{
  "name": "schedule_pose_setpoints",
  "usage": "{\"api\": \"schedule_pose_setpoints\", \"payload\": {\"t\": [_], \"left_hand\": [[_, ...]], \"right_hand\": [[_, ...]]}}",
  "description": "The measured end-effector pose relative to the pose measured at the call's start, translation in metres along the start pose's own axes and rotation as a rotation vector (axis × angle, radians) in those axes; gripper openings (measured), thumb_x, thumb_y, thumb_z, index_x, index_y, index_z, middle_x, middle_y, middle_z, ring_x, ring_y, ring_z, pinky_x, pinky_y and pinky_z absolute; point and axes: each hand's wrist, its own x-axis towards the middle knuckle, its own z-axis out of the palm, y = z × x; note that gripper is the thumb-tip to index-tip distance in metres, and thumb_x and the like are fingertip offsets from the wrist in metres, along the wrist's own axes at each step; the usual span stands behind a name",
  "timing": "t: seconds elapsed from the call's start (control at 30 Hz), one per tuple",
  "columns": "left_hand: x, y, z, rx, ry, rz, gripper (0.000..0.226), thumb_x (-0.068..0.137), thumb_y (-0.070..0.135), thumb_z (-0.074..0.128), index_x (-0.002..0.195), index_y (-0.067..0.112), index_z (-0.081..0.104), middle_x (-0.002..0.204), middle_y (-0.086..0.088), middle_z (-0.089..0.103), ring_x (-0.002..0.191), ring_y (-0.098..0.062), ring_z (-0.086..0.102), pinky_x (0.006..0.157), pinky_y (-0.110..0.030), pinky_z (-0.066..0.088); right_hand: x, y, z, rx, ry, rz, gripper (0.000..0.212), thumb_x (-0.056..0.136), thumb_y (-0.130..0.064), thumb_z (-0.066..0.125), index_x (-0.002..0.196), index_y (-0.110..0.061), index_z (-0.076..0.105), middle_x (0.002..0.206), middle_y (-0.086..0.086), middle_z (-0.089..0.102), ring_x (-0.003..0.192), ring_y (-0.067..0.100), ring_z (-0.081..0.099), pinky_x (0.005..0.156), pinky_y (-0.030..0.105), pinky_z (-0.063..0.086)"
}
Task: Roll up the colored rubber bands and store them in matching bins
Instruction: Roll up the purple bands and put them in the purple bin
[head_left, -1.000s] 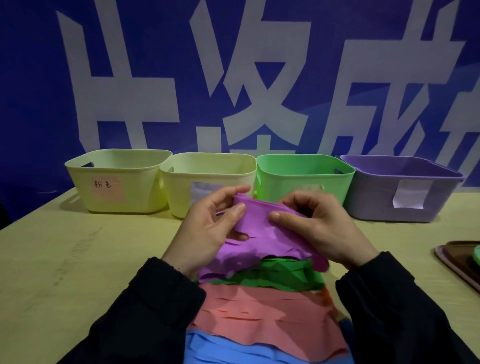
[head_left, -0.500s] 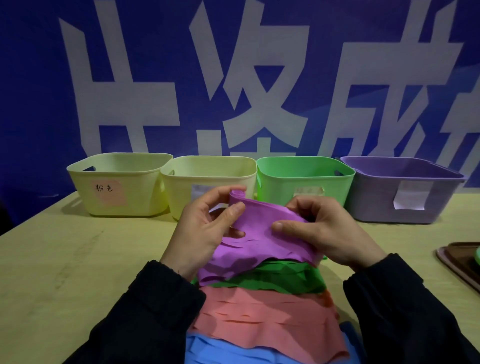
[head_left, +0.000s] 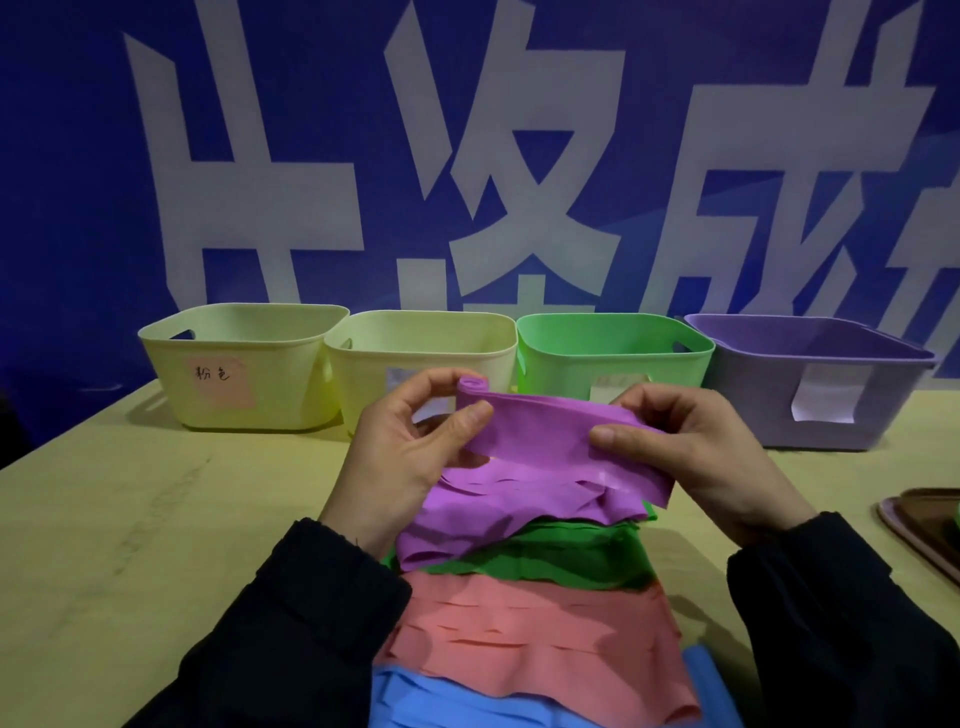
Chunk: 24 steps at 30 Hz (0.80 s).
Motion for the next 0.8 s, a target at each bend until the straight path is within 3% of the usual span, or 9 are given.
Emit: {"api": "schedule_pose_setpoints", "payload": {"t": [0.2,0.37,0.47,0.6,0.67,0.73,0.8], "left_hand": [[0.000,-0.002,-0.003,0.011,-0.040,0.035,0.022,0.097,0.023,0.064,0.117,0.032,0.070,0.095,0.004,0.065,0.081,-0.011,0.058,0.063,-0.029,0.056],[0.002,-0.001,-0.001,0.085,-0.015,0.063,0.025,0.088,0.023,0.073,0.112,0.024,0.067,0.081,0.005,0.063,0.067,-0.015,0.052,0.054,-0.026,0.052],[0.001,-0.002,0.002,0.043,-0.004,0.008,0.028,0.083,0.025,0.068,0.112,0.023,0.066,0.081,0.007,0.065,0.072,-0.009,0.059,0.058,-0.027,0.058],[0.000,-0.005,0.001,0.069,0.013,0.006,0.023,0.094,0.020,0.064,0.106,0.037,0.074,0.094,0.007,0.061,0.061,-0.015,0.061,0.059,-0.029,0.058],[-0.001,-0.006,0.002,0.054,0.002,0.001,0.028,0.098,0.015,0.062,0.108,0.038,0.075,0.094,0.008,0.060,0.070,-0.011,0.062,0.062,-0.029,0.059],[-0.001,-0.005,0.002,0.026,-0.020,-0.004,0.020,0.094,0.019,0.069,0.104,0.036,0.075,0.094,0.007,0.063,0.079,-0.009,0.061,0.062,-0.028,0.058],[-0.001,-0.002,0.002,0.020,0.004,0.006,0.022,0.084,0.023,0.073,0.105,0.030,0.073,0.095,0.005,0.065,0.075,-0.008,0.062,0.060,-0.028,0.058]], "right_hand": [[-0.001,0.005,-0.001,0.065,-0.021,0.008,0.015,0.075,-0.016,0.076,0.082,-0.004,0.070,0.075,0.009,0.066,0.063,0.015,0.060,0.053,0.020,0.047],[0.003,0.006,0.002,0.150,0.169,-0.024,0.019,0.071,-0.016,0.079,0.084,-0.004,0.072,0.074,0.006,0.069,0.061,0.010,0.062,0.050,0.017,0.047],[0.003,0.006,0.002,0.158,0.215,-0.025,0.024,0.069,-0.021,0.081,0.084,-0.003,0.074,0.075,0.009,0.071,0.062,0.013,0.064,0.048,0.020,0.049],[0.001,0.007,0.009,0.166,0.210,0.004,0.025,0.075,-0.020,0.077,0.089,0.000,0.071,0.070,0.009,0.067,0.050,0.011,0.060,0.042,0.019,0.045],[0.002,0.009,0.012,0.247,0.192,0.038,0.025,0.076,-0.019,0.075,0.091,0.000,0.069,0.071,0.009,0.065,0.049,0.009,0.058,0.041,0.017,0.045],[0.003,0.010,0.014,0.357,0.145,0.076,0.029,0.073,-0.017,0.076,0.095,0.000,0.068,0.075,0.009,0.066,0.054,0.011,0.059,0.045,0.018,0.049],[0.003,0.010,0.014,0.402,0.121,0.086,0.033,0.069,-0.013,0.077,0.098,0.001,0.069,0.077,0.010,0.068,0.056,0.013,0.059,0.047,0.019,0.050]]}}
